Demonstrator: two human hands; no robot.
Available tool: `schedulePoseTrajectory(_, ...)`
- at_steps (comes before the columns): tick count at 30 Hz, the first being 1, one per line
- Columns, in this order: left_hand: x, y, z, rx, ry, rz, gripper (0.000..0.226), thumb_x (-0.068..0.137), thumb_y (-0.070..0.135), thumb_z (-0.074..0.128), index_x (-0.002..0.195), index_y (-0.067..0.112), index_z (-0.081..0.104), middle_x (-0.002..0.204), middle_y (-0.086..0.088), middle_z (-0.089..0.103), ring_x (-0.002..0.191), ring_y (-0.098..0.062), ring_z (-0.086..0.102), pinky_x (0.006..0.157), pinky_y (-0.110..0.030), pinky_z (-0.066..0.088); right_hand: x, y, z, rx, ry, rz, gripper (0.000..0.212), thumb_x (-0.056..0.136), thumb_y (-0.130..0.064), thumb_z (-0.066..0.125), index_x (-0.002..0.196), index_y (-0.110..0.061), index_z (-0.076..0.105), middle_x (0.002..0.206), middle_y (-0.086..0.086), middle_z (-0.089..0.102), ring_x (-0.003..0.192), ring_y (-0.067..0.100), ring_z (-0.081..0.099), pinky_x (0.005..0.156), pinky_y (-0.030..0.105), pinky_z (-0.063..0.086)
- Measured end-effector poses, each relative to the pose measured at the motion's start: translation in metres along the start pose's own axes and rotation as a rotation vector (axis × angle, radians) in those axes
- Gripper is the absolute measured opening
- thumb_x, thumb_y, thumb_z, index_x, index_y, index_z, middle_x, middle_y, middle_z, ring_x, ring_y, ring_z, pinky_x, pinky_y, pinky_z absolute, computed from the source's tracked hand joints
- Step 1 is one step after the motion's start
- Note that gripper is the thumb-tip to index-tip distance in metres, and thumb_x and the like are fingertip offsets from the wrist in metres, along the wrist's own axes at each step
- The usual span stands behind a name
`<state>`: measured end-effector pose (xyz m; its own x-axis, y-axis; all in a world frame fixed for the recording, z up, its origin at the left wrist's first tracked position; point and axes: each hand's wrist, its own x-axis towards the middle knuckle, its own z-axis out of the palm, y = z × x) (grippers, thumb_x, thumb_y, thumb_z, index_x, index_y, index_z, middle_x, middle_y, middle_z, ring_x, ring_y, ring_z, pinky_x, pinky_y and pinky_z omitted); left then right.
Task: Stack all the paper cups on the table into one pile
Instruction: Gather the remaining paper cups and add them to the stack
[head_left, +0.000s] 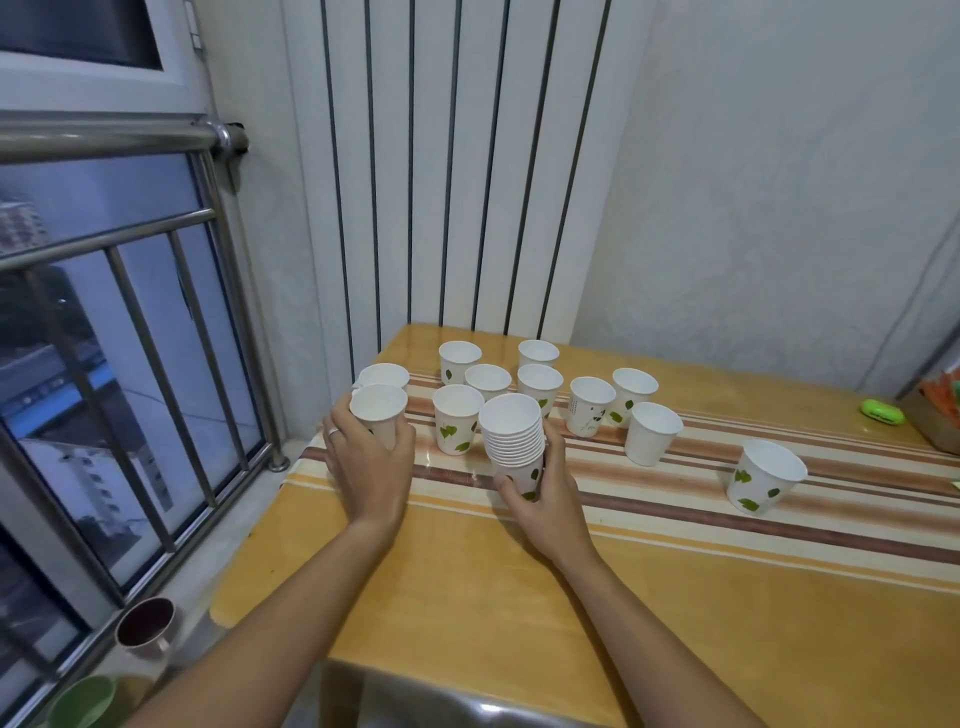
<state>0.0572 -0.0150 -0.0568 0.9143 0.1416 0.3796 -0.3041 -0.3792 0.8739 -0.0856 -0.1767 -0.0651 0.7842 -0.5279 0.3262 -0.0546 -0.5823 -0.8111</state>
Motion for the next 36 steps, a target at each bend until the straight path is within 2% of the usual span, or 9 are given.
schedulePoseTrajectory(5, -0.024, 0.025, -0.007, -0.189, -0.003, 0.115, 0.068, 0.091, 0.037, 0.071, 0.146, 0.009, 0.042, 0.145, -0.019, 0.054, 0.133, -0.038, 0.051, 0.109, -0.055, 0.049, -0.004, -0.003, 0.000, -0.028, 0.008, -0.032, 0.084, 0.088, -0.032, 0.076, 0.154, -0.044, 0.025, 0.151, -0.013, 0.052, 0.136, 0.015, 0.053, 0.106, 0.048, 0.052)
schedulePoseTrajectory(10, -0.039, 0.062, -0.014, -0.364, -0.065, 0.254, 0.071, 0.090, 0.039, 0.067, 0.145, 0.001, 0.042, 0.137, -0.009, 0.051, 0.123, -0.022, 0.051, 0.104, -0.017, 0.041, -0.005, -0.006, -0.001, -0.026, 0.013, -0.041, 0.084, 0.088, -0.033, 0.077, 0.154, -0.044, 0.026, 0.152, -0.013, 0.052, 0.136, 0.016, 0.054, 0.107, 0.048, 0.051)
schedulePoseTrajectory(13, -0.041, 0.081, -0.017, -0.415, -0.084, 0.300, 0.069, 0.091, 0.038, 0.065, 0.144, 0.000, 0.042, 0.136, -0.009, 0.052, 0.121, -0.019, 0.052, 0.100, -0.007, 0.038, -0.006, -0.008, -0.001, -0.019, 0.018, -0.046, 0.084, 0.087, -0.036, 0.076, 0.154, -0.045, 0.026, 0.150, -0.014, 0.053, 0.135, 0.017, 0.055, 0.105, 0.050, 0.052)
schedulePoseTrajectory(15, -0.041, 0.091, -0.016, -0.422, -0.132, 0.313, 0.068, 0.092, 0.040, 0.064, 0.146, 0.003, 0.044, 0.137, -0.010, 0.054, 0.122, -0.019, 0.052, 0.100, -0.010, 0.040, -0.007, -0.008, -0.002, -0.018, 0.019, -0.053, 0.083, 0.087, -0.038, 0.076, 0.154, -0.045, 0.027, 0.149, -0.014, 0.055, 0.133, 0.017, 0.056, 0.103, 0.050, 0.054)
schedulePoseTrajectory(17, -0.042, 0.095, -0.013, -0.398, -0.196, 0.336, 0.066, 0.093, 0.043, 0.063, 0.147, 0.008, 0.047, 0.139, -0.005, 0.055, 0.125, -0.018, 0.053, 0.104, -0.024, 0.048, -0.008, -0.009, -0.002, -0.022, 0.022, -0.057, 0.083, 0.086, -0.037, 0.076, 0.154, -0.044, 0.028, 0.147, -0.014, 0.056, 0.131, 0.016, 0.058, 0.101, 0.050, 0.054)
schedulePoseTrajectory(21, -0.042, 0.096, -0.005, -0.328, -0.301, 0.347, 0.068, 0.090, 0.051, 0.058, 0.146, 0.013, 0.053, 0.137, 0.005, 0.056, 0.122, -0.002, 0.048, 0.106, -0.039, 0.051, -0.008, -0.009, -0.002, -0.031, 0.027, -0.069, 0.086, 0.086, -0.033, 0.078, 0.155, -0.043, 0.028, 0.147, -0.014, 0.056, 0.131, 0.014, 0.058, 0.101, 0.048, 0.055)
schedulePoseTrajectory(26, -0.038, 0.094, -0.002, -0.351, -0.349, 0.304, 0.066, 0.092, 0.055, 0.061, 0.146, 0.019, 0.052, 0.141, 0.013, 0.055, 0.132, -0.019, 0.058, 0.107, -0.050, 0.054, -0.008, -0.008, -0.002, -0.040, 0.034, -0.070, 0.087, 0.087, -0.034, 0.079, 0.156, -0.042, 0.027, 0.149, -0.014, 0.055, 0.133, 0.014, 0.057, 0.102, 0.047, 0.054)
schedulePoseTrajectory(30, -0.037, 0.093, 0.001, -0.362, -0.389, 0.292, 0.064, 0.094, 0.053, 0.065, 0.148, 0.022, 0.050, 0.141, 0.021, 0.054, 0.135, -0.015, 0.056, 0.110, -0.050, 0.053, -0.008, -0.008, -0.002, -0.043, 0.032, -0.072, 0.088, 0.086, -0.035, 0.078, 0.157, -0.043, 0.026, 0.148, -0.012, 0.056, 0.131, 0.016, 0.058, 0.101, 0.048, 0.055)
schedulePoseTrajectory(36, -0.046, 0.083, 0.005, -0.264, -0.525, 0.285, 0.065, 0.091, 0.043, 0.067, 0.149, 0.020, 0.049, 0.145, 0.011, 0.054, 0.139, -0.015, 0.051, 0.115, -0.038, 0.046, -0.009, -0.008, -0.002, -0.030, 0.031, -0.071, 0.084, 0.088, -0.034, 0.075, 0.158, -0.041, 0.027, 0.147, -0.014, 0.057, 0.129, 0.014, 0.060, 0.099, 0.046, 0.056)
